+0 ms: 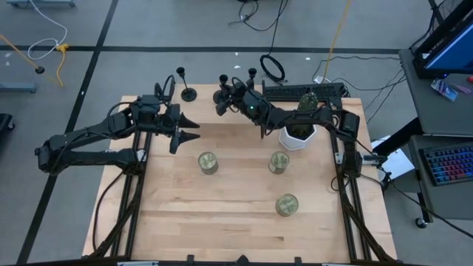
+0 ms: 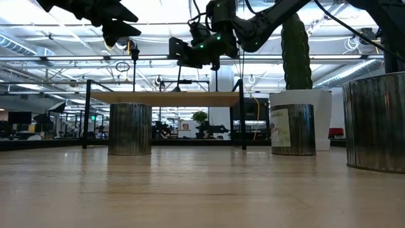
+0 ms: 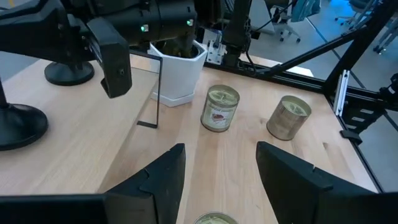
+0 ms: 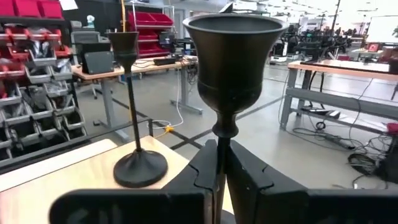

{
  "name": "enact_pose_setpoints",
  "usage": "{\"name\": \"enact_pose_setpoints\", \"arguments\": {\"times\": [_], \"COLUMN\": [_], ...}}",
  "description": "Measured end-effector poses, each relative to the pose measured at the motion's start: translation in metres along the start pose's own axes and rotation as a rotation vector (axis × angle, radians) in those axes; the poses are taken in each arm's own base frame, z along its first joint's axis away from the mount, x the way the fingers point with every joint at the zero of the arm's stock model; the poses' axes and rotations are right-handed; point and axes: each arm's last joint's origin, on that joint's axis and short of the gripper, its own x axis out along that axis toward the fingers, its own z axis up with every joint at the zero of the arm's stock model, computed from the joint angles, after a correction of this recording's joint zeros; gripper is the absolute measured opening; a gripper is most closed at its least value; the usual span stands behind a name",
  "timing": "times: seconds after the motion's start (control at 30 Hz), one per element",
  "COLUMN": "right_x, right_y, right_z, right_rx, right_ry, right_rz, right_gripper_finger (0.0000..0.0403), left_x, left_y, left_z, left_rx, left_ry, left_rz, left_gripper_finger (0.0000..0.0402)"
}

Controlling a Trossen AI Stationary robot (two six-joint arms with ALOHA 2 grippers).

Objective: Pick & Place candle stick holders
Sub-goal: Put the black candle holder on the shelf

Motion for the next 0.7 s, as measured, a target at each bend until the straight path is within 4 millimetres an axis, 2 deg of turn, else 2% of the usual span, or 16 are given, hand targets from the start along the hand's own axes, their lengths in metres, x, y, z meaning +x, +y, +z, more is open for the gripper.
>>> {"name": "enact_pose_setpoints", "arguments": {"times": [0.17,0.47,0.7], "right_x": [0.004,0.006,0.001], "right_y": [-0.007,-0.014,0.000], "right_z": [0.000,-0.002,-0.005], "right_rx": [0.025,-0.012,-0.042], "right_ry": [0.006,0.023,0.048], "right_rz": [0.108,0.020,0.054], "right_gripper_finger": [0.0032,0.0087,0.0112], "left_x": [0.000,0.000,0.000], "left_y": [0.000,0.000,0.000], "left_z": [0.000,0.000,-0.003], "left_rx": [0.000,-0.001,-0.011], "left_ry": [0.000,0.002,0.028], "left_rz": [0.000,0.000,0.002], "left_gripper_finger": [0.0205,0.0205,0.0205]}}
